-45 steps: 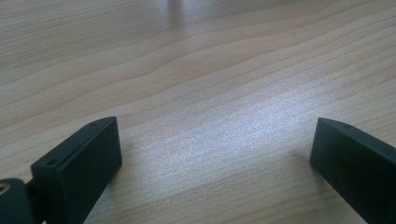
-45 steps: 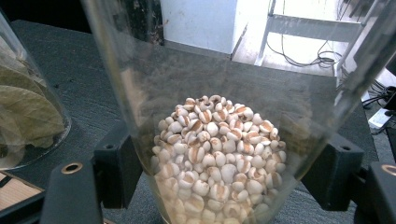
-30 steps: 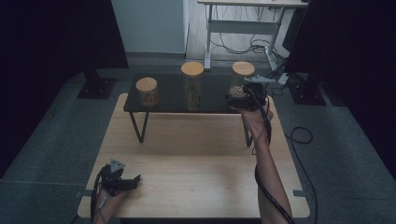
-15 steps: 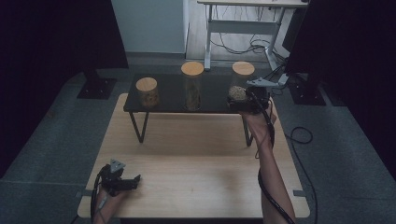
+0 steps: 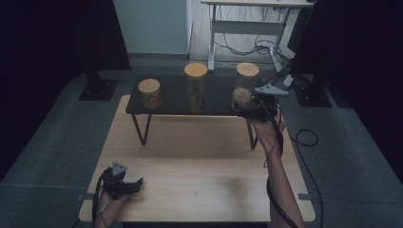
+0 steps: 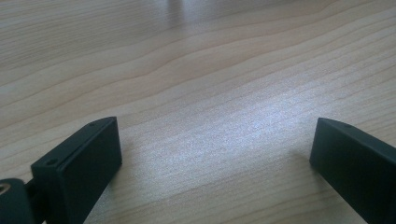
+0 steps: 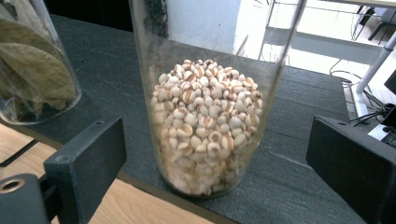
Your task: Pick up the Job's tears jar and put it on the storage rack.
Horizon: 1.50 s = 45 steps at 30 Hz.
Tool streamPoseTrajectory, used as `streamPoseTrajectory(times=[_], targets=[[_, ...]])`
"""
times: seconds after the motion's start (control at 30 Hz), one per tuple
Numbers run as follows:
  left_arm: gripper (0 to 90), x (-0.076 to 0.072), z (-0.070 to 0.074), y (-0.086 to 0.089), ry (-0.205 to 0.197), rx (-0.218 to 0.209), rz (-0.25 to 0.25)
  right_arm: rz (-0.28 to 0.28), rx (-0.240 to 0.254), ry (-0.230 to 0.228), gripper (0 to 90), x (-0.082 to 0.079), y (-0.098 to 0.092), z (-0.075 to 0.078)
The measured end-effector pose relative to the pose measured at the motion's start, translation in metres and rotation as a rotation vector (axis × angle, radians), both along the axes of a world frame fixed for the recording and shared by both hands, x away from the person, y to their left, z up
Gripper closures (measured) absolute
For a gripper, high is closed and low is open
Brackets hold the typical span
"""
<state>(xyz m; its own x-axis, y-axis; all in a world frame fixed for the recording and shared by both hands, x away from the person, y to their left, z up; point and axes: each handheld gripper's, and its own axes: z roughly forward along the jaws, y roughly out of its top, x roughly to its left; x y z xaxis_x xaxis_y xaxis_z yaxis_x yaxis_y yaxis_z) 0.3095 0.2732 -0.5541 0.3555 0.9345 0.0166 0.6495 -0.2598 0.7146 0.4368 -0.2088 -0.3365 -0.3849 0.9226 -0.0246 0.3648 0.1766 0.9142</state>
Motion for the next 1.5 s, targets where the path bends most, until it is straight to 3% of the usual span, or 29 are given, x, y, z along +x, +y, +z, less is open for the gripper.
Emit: streamPoseTrajectory(times=[1.5], targets=[[1.7, 0.0, 0.0, 0.0, 0.0, 0.0, 0.0, 0.004, -0.012, -0.018, 4.8, -0.054, -0.024, -0.029]])
